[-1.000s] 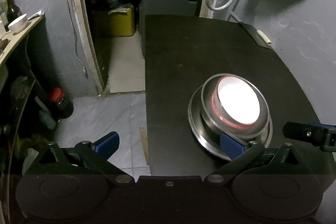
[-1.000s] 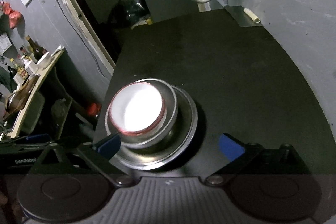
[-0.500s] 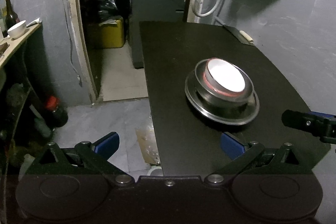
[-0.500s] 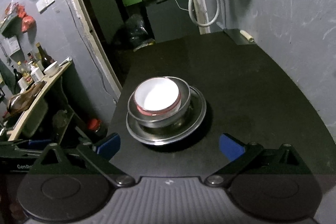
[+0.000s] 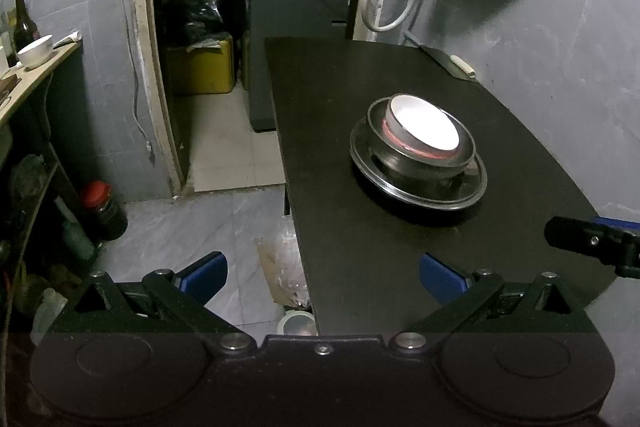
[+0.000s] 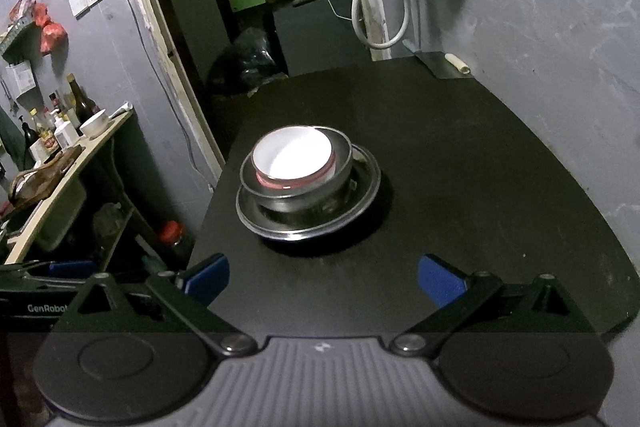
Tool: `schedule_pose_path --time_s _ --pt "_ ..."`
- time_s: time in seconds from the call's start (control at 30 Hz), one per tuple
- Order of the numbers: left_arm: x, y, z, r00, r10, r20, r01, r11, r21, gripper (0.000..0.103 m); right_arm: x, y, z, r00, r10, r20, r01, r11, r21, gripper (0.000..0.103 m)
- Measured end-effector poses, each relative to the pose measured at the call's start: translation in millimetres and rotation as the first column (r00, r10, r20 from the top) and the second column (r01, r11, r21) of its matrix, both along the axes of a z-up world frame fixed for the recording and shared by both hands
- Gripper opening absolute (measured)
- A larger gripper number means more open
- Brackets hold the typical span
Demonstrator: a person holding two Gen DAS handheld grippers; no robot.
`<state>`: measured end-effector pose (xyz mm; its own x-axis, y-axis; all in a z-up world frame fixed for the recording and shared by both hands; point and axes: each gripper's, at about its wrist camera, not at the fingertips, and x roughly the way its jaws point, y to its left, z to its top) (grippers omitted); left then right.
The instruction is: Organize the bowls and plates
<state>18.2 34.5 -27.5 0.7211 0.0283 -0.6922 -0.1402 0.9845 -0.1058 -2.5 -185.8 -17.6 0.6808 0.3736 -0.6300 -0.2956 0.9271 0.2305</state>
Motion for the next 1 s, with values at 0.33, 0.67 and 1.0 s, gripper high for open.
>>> schedule_pose_path --time_s 0.33,0.67,1.0 --pt "-5.3 -3.5 -2.4 1.000 -0.012 -0.012 0.013 1.000 0.022 0.102 0.0 -1.6 -8.6 1.000 0.010 -0.029 -0.010 1.000 0.007 0.103" --pt "-1.0 -3.5 -3.2 1.000 -0.021 -0.010 0.021 0.999 0.024 0.102 1.8 -0.6 -8.3 1.000 0.005 -0.030 -0.005 1.000 0.001 0.103" --pt "2.9 -0.3 -3.0 1.000 -0.031 -0.006 0.031 0.999 0.022 0.102 4.4 0.6 -7.7 1.000 -0.002 -0.030 0.002 1.000 -0.011 0.103"
